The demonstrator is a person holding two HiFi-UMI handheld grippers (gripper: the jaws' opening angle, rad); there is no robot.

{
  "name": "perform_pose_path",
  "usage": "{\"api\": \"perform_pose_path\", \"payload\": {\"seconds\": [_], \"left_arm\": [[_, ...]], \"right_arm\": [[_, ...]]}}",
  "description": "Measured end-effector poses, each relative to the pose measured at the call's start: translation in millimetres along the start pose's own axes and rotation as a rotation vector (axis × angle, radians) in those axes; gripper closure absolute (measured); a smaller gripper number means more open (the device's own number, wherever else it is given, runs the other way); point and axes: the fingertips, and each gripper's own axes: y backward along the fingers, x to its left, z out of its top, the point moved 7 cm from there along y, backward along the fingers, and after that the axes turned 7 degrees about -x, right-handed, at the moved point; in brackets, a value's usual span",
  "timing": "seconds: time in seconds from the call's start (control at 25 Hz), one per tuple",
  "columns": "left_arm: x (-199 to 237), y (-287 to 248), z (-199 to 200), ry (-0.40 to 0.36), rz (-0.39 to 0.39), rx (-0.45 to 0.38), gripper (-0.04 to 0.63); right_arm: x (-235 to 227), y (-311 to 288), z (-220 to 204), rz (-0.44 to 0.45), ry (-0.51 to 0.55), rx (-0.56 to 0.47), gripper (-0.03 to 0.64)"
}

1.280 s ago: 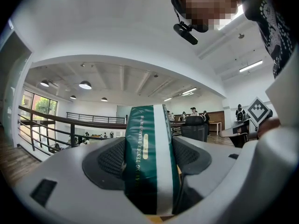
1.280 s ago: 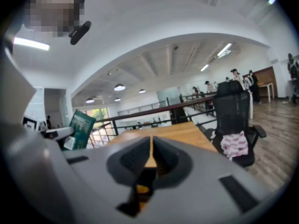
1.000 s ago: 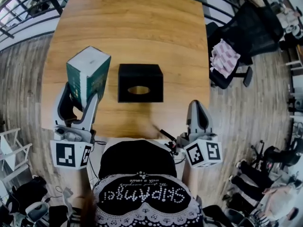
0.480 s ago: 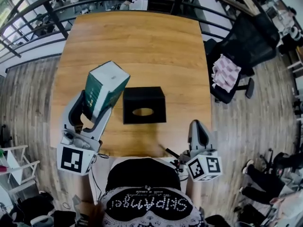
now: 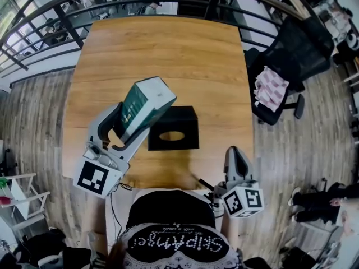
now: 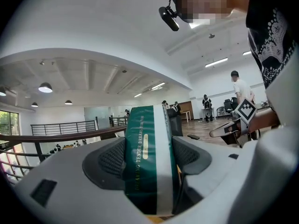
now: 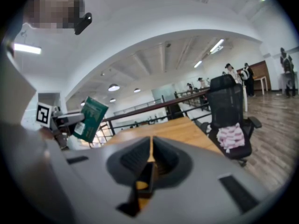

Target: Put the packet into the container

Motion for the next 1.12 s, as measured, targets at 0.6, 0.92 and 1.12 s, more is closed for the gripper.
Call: {"api": "perform_pose_path", "payload": {"seconds": [0.6,0.92,1.12], "left_arm": [[-11.1,-22.2,-33.5,0.088,-0.073,0.084,0.256],[-16.2,-26.5,-56.0,0.104,-0.132,0.123,0.256],[-25.0,-32.0,-72.0,0.108,-0.165,0.152,0.256]], "right_arm": [[7.4,-6.1,-10.6,0.003,-0.030,0.045,0.578],[14.5,-8.4,-12.0,-0.005,-0.034,0.052,0.577],[12.2,-8.1,-13.0,-0.022,-0.039,0.057,0.578]]}}
